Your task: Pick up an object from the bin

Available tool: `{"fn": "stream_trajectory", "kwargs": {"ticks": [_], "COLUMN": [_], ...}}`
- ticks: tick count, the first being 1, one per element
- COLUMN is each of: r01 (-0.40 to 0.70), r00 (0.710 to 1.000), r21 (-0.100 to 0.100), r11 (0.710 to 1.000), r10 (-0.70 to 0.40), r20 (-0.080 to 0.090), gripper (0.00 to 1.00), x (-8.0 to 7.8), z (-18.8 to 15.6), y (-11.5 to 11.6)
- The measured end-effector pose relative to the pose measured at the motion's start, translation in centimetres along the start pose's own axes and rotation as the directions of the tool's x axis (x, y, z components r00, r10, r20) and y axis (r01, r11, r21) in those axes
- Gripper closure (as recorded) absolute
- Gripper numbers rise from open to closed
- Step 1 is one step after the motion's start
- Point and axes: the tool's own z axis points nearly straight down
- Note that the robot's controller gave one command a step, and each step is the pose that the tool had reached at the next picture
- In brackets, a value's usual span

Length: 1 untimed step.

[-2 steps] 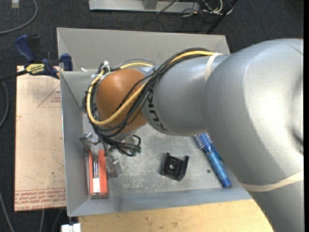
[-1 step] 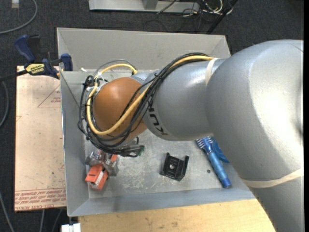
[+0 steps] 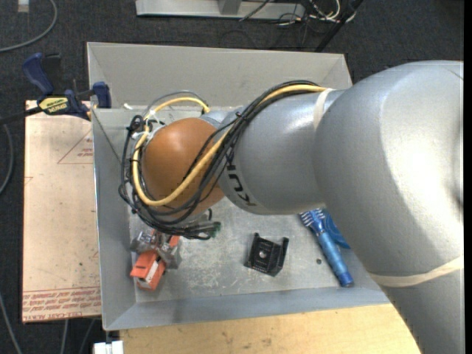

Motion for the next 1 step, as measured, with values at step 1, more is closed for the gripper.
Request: {"fn": "stream_trajectory", "kwargs": {"ticks": [1], "r01": [-0.001], "r00": [1.0], "r21": [-0.001], "r11": [1.0], "r10": [0.001], "r20": [0.0], "gripper": [1.0], "x": [0.03], "z": [-0.21], "y": [0.04]}}
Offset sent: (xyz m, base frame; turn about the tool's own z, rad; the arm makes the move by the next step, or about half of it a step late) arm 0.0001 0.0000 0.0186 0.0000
